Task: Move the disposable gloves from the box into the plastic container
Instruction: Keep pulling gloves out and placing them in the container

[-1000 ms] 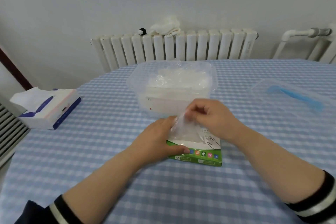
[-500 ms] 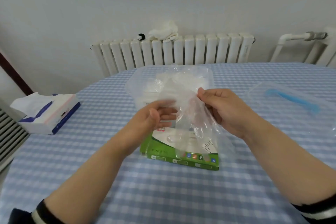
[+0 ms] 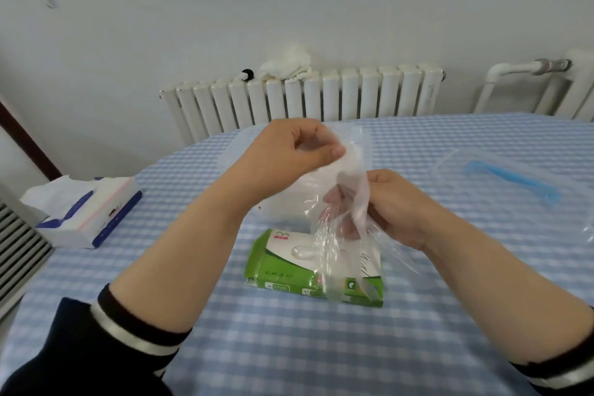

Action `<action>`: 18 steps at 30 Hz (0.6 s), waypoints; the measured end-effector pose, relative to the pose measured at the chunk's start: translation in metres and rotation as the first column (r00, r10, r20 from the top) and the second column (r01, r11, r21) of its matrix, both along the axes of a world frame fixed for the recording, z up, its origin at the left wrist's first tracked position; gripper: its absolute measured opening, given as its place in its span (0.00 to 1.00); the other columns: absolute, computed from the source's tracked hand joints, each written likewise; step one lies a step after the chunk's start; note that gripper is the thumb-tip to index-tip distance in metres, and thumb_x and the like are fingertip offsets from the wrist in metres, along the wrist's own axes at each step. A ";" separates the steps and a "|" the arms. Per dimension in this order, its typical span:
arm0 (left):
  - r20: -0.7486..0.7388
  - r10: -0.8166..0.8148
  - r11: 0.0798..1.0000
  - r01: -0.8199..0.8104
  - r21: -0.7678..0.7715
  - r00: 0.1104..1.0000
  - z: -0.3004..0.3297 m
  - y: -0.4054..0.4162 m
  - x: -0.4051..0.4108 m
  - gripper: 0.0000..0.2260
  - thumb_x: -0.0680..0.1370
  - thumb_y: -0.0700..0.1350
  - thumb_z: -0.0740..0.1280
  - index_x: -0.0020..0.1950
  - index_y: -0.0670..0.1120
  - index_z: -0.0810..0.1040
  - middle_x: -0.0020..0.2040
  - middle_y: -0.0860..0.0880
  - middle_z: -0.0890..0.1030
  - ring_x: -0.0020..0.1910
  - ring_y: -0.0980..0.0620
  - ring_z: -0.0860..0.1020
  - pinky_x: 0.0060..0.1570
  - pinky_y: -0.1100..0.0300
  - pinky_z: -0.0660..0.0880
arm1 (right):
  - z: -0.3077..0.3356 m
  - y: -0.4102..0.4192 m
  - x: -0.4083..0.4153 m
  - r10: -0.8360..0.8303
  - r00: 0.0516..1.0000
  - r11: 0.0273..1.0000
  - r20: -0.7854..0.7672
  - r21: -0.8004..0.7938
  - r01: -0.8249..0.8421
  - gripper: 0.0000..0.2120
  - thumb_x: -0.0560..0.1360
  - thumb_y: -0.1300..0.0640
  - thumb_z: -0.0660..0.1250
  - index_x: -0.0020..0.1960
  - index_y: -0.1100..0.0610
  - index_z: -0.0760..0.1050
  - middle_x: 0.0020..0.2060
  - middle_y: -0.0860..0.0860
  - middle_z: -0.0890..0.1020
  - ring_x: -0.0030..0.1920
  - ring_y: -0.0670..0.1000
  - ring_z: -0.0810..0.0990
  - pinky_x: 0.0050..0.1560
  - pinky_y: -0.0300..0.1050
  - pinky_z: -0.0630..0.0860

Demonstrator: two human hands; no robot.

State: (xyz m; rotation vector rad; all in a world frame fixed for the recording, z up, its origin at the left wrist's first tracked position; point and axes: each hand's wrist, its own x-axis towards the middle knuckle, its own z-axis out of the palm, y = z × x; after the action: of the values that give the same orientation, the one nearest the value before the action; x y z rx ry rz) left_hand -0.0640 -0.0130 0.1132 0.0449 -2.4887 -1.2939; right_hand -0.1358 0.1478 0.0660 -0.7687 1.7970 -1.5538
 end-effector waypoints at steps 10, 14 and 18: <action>0.058 0.310 0.951 -0.309 -0.030 0.949 0.023 -0.052 -0.071 0.13 0.75 0.43 0.73 0.57 0.43 0.75 0.36 0.48 0.83 0.20 0.57 0.66 0.19 0.68 0.62 | 0.031 0.028 -0.022 -0.176 0.932 0.975 -0.318 0.074 0.209 0.12 0.81 0.48 0.60 0.54 0.54 0.77 0.36 0.49 0.86 0.33 0.53 0.84 0.36 0.44 0.81; 0.212 0.456 0.887 -0.424 -0.181 0.864 0.007 -0.076 -0.089 0.18 0.77 0.43 0.70 0.64 0.41 0.70 0.39 0.48 0.83 0.22 0.55 0.66 0.21 0.65 0.63 | 0.037 0.031 -0.014 -0.112 0.917 0.979 -0.382 0.117 0.168 0.10 0.80 0.48 0.61 0.52 0.52 0.77 0.36 0.48 0.86 0.33 0.51 0.84 0.38 0.43 0.82; 0.248 0.562 0.803 -0.447 -0.394 0.789 -0.015 -0.088 -0.088 0.16 0.79 0.44 0.66 0.64 0.41 0.69 0.44 0.46 0.83 0.29 0.51 0.72 0.29 0.59 0.71 | 0.029 0.024 -0.003 0.039 0.881 0.961 -0.472 0.260 0.096 0.11 0.80 0.46 0.61 0.49 0.51 0.77 0.36 0.45 0.85 0.33 0.47 0.84 0.43 0.47 0.82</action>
State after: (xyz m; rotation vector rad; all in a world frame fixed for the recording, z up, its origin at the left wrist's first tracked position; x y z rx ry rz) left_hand -0.1523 -0.1011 0.0983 0.8923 -2.6627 -0.6890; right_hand -0.1387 0.1715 0.0950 -1.0513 2.3266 -1.1512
